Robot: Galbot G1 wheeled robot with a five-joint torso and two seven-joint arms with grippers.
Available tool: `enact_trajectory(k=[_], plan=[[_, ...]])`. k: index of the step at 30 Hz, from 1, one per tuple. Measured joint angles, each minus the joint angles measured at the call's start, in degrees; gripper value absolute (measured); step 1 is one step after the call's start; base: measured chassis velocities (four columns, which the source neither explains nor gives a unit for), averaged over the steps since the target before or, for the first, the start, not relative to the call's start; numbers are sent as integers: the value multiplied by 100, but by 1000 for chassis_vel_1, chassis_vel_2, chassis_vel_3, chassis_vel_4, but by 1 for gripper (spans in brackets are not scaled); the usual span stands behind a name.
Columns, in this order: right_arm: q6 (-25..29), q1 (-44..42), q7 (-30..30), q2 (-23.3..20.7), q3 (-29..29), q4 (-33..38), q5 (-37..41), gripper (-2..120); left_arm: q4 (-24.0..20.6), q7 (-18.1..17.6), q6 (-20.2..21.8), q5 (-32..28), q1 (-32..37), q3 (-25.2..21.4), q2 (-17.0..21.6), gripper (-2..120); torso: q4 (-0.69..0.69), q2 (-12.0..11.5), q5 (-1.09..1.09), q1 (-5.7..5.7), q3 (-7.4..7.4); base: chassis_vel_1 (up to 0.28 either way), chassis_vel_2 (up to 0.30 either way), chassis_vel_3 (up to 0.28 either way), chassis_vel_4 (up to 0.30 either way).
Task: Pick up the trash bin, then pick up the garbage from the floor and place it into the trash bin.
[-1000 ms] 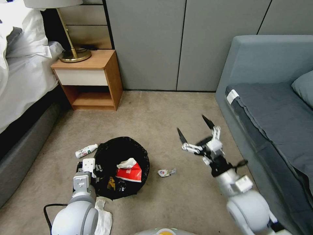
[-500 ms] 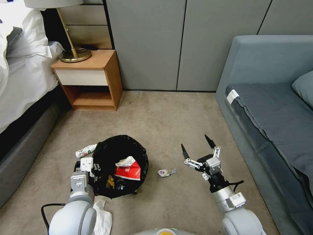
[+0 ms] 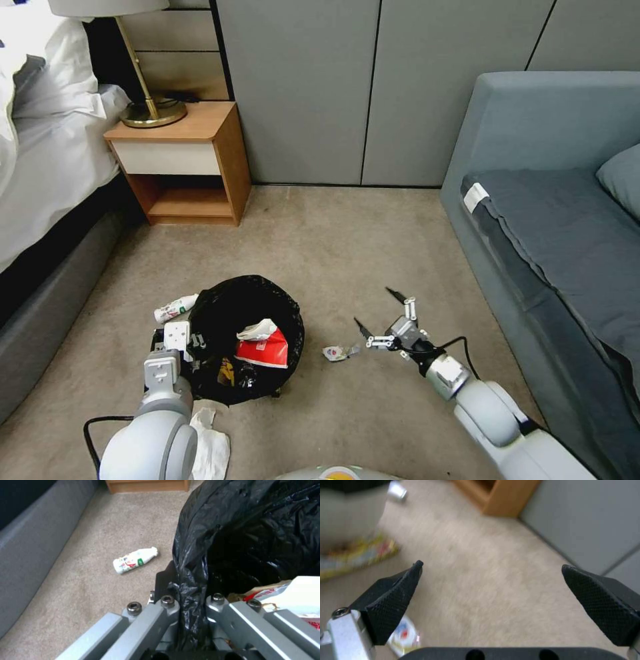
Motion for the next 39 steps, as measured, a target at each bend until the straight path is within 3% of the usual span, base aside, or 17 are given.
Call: enact_trajectory(k=[6,9,17,26,39], plan=[[147,679,-272,132,-802,-977,-249,100,0,0,0,27,2,5,-43,1,-1,0,0,0,0,0,0,0,0],[409,1034,-524,398,-1106,-1888,-535,100,33,-1,0,39,-2,0,-56,1,-2,0,0,0,0,0,0,0,0],[780,1375,-809,1006,-1149,-2924,-1029,100,151,-7,0,61,-46,18,-66,1,0,0,-2,0,0,0,0,0,0],[969,1480,-888,1376,-1111,-3313,-1290,100,219,-8,0,81,-52,54,-64,1,-1,0,-2,0,0,0,0,0,0],[1290,1941,-870,1883,-869,-4428,-1577,100,163,-11,-16,87,45,34,-52,1,-1,0,-1,0,-1,0,0,0,0]])
